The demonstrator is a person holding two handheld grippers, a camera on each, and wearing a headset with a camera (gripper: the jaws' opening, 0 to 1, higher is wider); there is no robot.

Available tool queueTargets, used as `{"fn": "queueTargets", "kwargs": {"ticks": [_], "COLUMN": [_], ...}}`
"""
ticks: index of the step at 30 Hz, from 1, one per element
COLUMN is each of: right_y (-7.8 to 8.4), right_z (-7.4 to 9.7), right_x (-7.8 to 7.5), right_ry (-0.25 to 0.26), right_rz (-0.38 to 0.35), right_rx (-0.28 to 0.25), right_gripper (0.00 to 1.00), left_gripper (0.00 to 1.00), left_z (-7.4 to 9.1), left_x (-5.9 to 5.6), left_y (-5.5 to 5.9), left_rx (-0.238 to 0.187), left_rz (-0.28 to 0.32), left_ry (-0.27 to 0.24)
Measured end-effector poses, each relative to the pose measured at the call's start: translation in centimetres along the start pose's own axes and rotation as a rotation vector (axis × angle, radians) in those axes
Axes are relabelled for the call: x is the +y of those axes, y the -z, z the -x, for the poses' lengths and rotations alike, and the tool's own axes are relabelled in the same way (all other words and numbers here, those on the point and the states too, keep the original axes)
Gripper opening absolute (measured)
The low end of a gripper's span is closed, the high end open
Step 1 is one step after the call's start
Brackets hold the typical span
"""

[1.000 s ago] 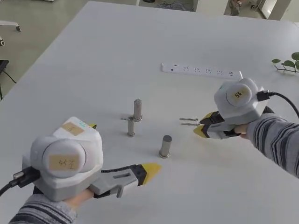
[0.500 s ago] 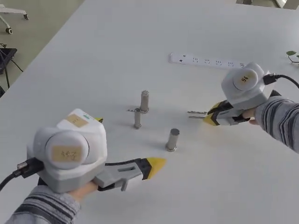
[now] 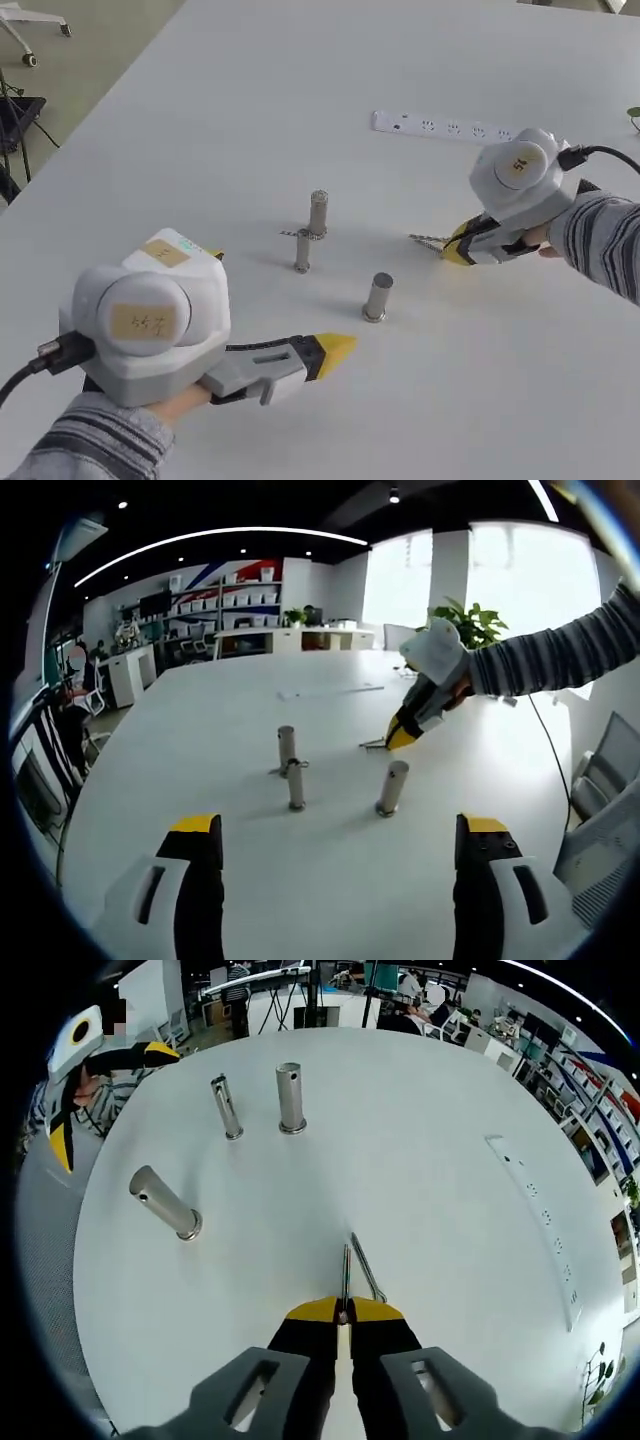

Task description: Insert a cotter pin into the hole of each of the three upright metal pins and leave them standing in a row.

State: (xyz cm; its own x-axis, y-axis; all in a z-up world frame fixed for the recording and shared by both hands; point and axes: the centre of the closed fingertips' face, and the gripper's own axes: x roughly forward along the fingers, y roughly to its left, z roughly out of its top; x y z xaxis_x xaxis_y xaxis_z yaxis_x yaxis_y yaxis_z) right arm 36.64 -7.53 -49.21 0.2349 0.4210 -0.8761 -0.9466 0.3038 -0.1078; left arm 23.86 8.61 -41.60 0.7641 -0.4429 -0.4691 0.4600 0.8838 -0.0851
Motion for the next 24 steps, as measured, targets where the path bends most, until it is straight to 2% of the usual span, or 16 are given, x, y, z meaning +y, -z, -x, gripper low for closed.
{"fn": "queueTargets", "kwargs": {"ticks": [3,9,12,15,19,21,24], "right_y": [0.0,-0.3,-0.6,-0.9,-1.6,-1.9,-2.4], "right_z": [0.0,0.5,1.1,1.7,2.7,3.3,3.9], "right_x": [0.2,0.5,0.9,1.2,2.1,2.7,3.5], "right_ry": [-0.006,0.006,0.013,0.024,0.034,0.045,0.038], "right_rz": [0.045,0.063,0.083,0.098,0.122,0.147,0.163], "right_rx": [0.007,-0.004,-0.023,-0.039,-0.075,-0.086,-0.108], "right_gripper": [0.00,0.00,0.00,0.00,0.00,0.00,0.00], "left_gripper": [0.94,0.89,0.87,0.80,0.75,0.72,0.69], "left_z": [0.1,0.2,0.3,0.4,0.3,0.2,0.0], "left_x": [0.0,-0.1,-0.1,-0.5,-0.8,-1.1,-1.4], "left_y": [0.0,0.1,0.0,-0.2,-0.6,-0.7,-0.9], "left_rx": [0.001,0.004,0.004,0.005,-0.006,0.003,0.002], "left_rz": [0.007,0.017,0.021,0.030,0.027,0.029,0.025], "left_ry": [0.003,0.009,0.014,0.039,0.057,0.075,0.088]}}
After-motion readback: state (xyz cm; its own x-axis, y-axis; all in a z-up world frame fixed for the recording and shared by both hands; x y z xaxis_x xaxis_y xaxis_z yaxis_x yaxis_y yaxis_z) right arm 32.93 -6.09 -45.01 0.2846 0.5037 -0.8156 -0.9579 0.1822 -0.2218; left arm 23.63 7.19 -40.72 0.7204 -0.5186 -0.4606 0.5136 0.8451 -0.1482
